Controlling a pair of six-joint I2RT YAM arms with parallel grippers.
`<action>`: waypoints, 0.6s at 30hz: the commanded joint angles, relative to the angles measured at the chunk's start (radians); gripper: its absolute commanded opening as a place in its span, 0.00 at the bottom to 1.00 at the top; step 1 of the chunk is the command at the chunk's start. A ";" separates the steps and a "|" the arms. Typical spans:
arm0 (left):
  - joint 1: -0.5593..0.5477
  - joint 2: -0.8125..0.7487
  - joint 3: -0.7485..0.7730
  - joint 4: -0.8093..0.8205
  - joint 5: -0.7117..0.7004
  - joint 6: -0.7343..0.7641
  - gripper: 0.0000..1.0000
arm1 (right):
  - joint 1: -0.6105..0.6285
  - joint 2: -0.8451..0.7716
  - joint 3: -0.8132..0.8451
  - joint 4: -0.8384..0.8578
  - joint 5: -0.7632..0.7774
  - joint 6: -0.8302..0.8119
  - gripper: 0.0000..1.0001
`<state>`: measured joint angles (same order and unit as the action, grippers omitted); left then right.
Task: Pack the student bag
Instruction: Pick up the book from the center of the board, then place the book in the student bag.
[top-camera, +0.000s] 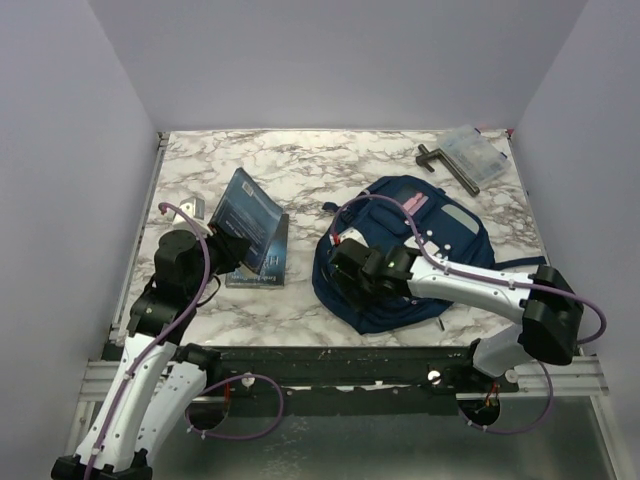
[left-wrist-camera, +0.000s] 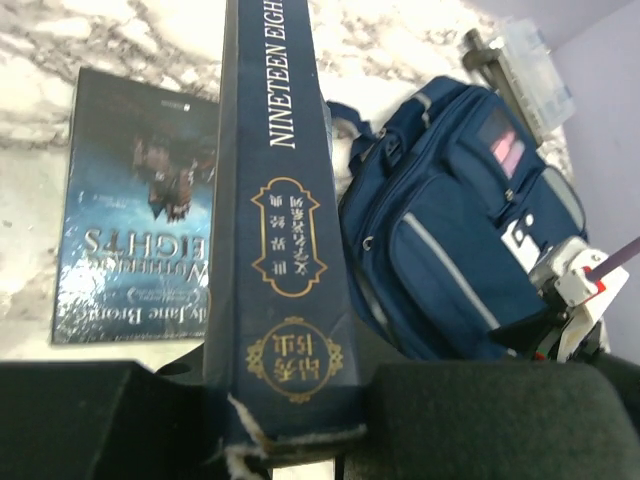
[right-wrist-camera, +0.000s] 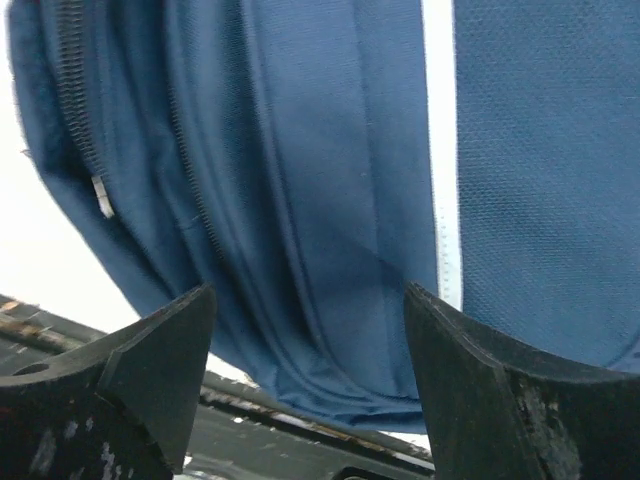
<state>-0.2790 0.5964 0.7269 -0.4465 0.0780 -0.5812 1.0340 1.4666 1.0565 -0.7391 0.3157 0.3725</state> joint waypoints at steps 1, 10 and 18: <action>0.010 -0.049 -0.008 -0.021 0.029 0.036 0.00 | 0.026 0.054 0.075 -0.103 0.219 -0.016 0.75; 0.014 -0.035 -0.043 -0.006 0.085 -0.007 0.00 | 0.027 -0.014 0.075 0.103 -0.171 -0.029 0.53; 0.015 -0.030 -0.055 0.005 0.153 -0.044 0.00 | 0.024 0.054 0.056 0.152 -0.196 -0.047 0.46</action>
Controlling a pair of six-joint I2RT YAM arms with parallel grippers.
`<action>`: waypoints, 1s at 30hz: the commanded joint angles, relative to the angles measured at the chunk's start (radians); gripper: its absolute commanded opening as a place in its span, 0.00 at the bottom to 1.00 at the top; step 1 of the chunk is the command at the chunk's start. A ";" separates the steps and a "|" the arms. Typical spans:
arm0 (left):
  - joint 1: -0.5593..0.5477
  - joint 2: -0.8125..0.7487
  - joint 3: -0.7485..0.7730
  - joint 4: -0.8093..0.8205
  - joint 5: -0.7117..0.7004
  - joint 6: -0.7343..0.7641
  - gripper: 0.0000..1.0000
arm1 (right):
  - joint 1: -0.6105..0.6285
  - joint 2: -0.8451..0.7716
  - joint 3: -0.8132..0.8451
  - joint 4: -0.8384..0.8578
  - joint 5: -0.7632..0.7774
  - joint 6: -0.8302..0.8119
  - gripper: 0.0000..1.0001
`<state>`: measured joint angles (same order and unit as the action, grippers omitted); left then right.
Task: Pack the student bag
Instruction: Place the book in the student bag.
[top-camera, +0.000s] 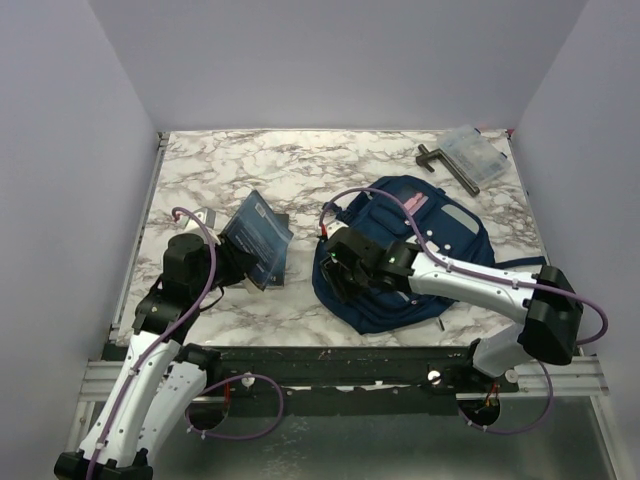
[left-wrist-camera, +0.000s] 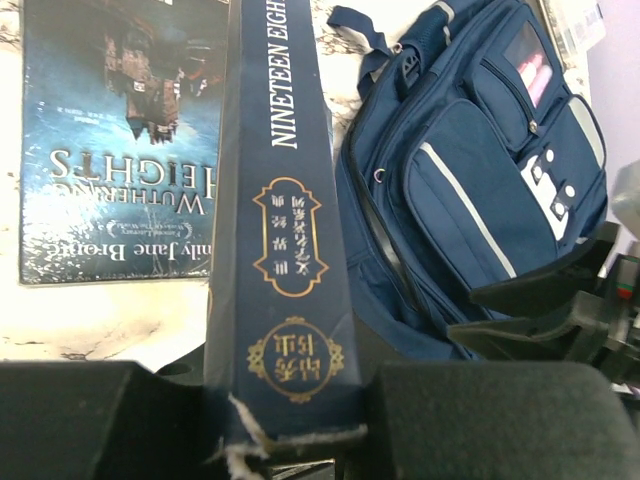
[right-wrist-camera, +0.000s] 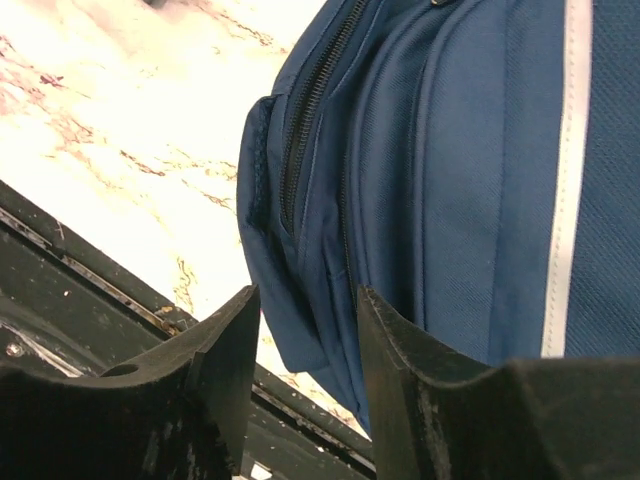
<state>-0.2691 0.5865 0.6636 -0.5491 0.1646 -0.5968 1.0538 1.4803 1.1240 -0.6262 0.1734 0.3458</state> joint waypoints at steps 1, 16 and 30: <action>0.005 -0.022 0.005 0.107 0.071 -0.030 0.00 | 0.005 0.044 -0.017 0.041 -0.054 -0.024 0.44; 0.006 -0.006 0.010 0.109 0.128 -0.043 0.00 | 0.005 0.086 -0.072 0.073 0.006 -0.040 0.31; 0.026 0.040 0.030 0.076 0.198 -0.016 0.00 | -0.026 -0.075 0.019 0.062 0.083 -0.013 0.01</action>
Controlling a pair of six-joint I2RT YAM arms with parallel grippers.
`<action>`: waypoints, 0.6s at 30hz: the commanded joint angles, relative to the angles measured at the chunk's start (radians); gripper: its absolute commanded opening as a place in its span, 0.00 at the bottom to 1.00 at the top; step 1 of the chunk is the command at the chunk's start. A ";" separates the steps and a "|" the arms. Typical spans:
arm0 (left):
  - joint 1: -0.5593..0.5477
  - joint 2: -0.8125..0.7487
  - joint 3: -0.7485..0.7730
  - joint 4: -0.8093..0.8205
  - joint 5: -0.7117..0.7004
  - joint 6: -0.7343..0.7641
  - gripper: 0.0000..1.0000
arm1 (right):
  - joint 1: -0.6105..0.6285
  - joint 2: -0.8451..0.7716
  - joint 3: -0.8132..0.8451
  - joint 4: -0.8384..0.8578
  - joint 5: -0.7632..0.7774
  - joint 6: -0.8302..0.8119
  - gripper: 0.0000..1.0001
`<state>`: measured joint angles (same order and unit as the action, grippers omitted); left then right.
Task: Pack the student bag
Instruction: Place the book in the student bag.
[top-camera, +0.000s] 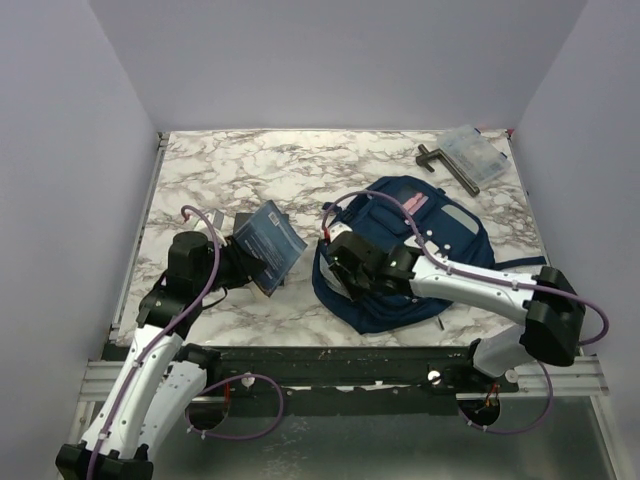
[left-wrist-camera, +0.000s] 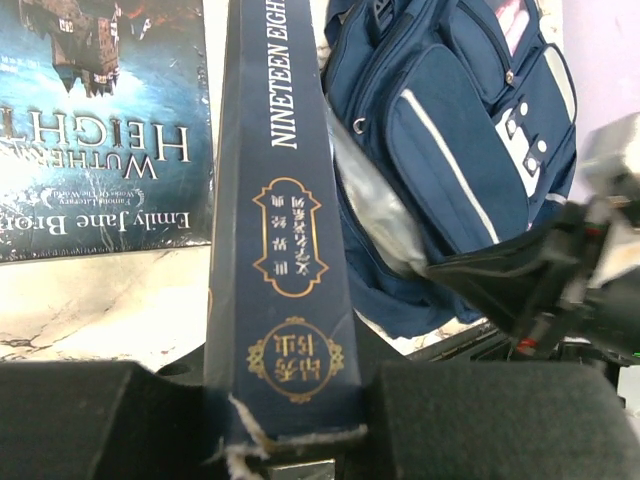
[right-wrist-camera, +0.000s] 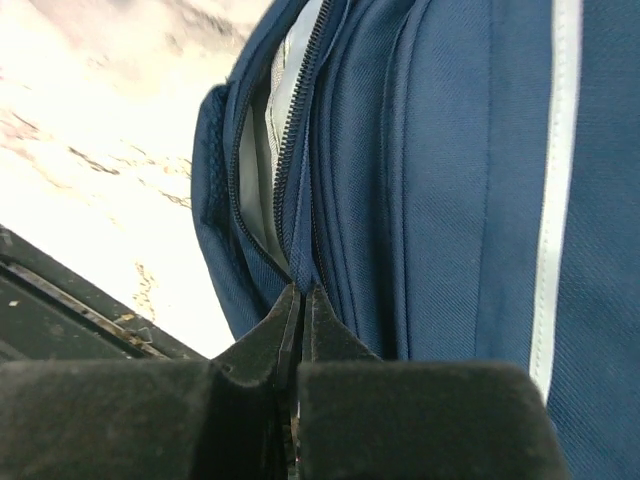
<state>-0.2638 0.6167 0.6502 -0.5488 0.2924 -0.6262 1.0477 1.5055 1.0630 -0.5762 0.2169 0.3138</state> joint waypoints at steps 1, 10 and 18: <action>0.029 0.011 0.044 0.072 0.086 0.006 0.00 | -0.028 -0.115 0.086 0.010 0.030 0.032 0.01; 0.106 0.074 0.015 0.101 0.451 -0.160 0.00 | -0.174 -0.334 -0.017 0.178 -0.075 0.243 0.01; -0.012 0.189 -0.129 0.502 0.589 -0.415 0.00 | -0.179 -0.431 -0.028 0.272 -0.055 0.281 0.01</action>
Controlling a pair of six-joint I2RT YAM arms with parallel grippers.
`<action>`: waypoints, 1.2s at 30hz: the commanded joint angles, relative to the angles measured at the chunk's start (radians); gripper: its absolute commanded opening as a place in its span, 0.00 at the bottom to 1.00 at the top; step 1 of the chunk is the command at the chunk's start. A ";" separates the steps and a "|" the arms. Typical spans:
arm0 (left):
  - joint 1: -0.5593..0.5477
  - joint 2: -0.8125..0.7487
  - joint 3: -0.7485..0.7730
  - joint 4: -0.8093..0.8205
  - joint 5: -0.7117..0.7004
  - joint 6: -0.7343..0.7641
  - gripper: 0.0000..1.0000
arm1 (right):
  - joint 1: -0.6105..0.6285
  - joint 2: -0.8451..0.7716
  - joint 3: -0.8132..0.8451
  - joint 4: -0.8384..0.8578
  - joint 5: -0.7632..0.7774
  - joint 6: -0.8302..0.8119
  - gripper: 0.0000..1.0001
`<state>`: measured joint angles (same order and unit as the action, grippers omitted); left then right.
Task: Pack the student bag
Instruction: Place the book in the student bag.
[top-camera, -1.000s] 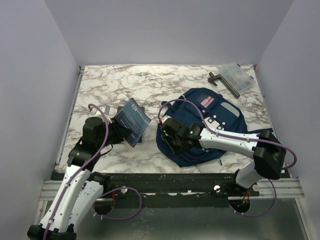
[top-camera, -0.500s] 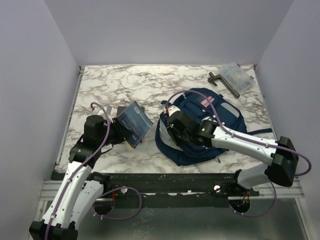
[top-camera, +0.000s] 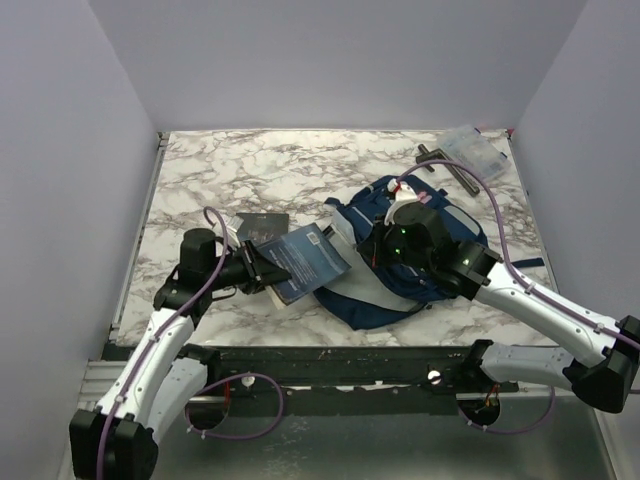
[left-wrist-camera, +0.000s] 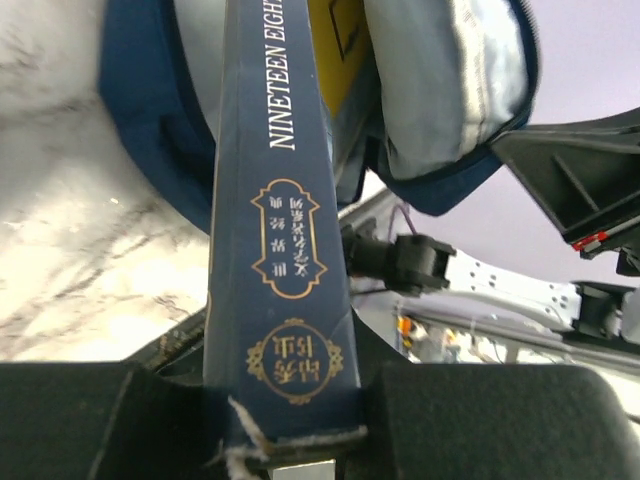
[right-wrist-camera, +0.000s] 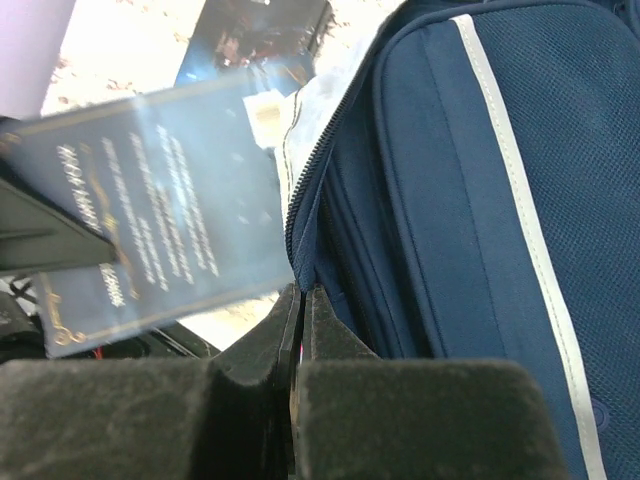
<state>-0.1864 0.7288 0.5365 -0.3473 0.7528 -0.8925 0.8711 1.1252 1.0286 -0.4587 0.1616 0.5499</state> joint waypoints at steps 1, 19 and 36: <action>-0.127 0.107 -0.011 0.328 0.104 -0.158 0.00 | -0.003 -0.053 0.008 0.159 0.005 0.046 0.00; -0.454 0.769 0.098 1.147 -0.172 -0.569 0.00 | -0.006 -0.035 0.062 0.155 -0.023 0.047 0.01; -0.557 1.048 0.146 1.206 -0.423 -0.511 0.52 | -0.006 -0.066 0.036 0.118 -0.013 0.065 0.01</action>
<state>-0.7437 1.8149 0.7208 0.8017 0.3527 -1.4342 0.8680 1.1007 1.0294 -0.4156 0.1505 0.5961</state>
